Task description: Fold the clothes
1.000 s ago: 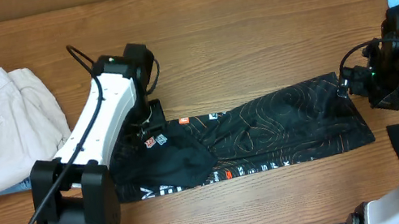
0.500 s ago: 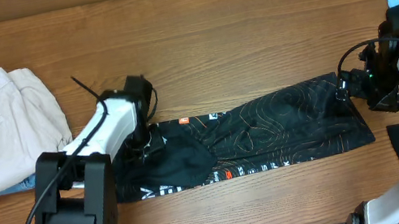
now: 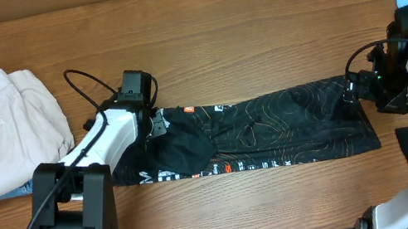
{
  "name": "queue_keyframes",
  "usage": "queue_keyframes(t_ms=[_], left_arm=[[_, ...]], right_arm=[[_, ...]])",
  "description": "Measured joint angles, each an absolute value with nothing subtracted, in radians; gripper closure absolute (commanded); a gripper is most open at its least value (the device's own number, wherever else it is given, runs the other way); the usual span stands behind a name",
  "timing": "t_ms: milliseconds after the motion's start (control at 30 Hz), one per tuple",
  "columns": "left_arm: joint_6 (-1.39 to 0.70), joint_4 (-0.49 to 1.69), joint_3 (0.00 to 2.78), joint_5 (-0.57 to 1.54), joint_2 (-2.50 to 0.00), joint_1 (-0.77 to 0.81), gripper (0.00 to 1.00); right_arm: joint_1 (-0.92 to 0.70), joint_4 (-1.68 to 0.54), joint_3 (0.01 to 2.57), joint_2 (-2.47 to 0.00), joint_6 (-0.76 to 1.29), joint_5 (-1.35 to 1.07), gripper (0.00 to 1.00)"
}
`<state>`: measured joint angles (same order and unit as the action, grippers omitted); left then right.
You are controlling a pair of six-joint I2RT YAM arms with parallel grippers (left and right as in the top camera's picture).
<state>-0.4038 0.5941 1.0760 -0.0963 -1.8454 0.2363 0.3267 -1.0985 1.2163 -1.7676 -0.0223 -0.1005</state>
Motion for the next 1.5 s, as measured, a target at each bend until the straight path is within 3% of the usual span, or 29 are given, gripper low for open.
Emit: queue_keyframes(t_ms=[100,367,667,1067,1233,1333,1367,1500], left_arm=[[-0.384,0.598,1.085,-0.09,-1.85,0.214,0.57],[-0.342,0.72,1.19,-0.029,-1.897,0.129,0.38],[-0.329,0.933,1.378,0.043,-1.904,0.129,0.36],[-0.329,1.004,1.38,0.14,-1.904,0.129,0.35],[-0.329,1.011,1.38,0.144,-1.904,0.129,0.35],[-0.329,1.021,1.38,0.146,-1.904,0.129,0.35],[-0.329,1.023,1.38,0.146,-1.904,0.129,0.35],[-0.329,1.023,1.38,0.146,-1.904,0.129,0.36]], right_arm=[[0.327,-1.092,1.216,-1.768,-0.022,-0.101,0.02],[0.327,-1.059,1.216,-1.784,-0.028,-0.11,0.02],[0.327,-0.933,1.161,-1.797,-0.141,-0.177,0.04],[0.318,-0.836,1.053,-1.8,-0.19,-0.233,0.11],[0.253,-0.885,1.047,-1.8,-0.191,-0.266,0.23],[0.242,-0.901,1.043,-1.8,-0.189,-0.265,0.36],[0.241,-0.905,1.042,-1.8,-0.189,-0.26,0.46],[0.241,-0.91,1.031,-1.803,-0.183,-0.25,0.69]])
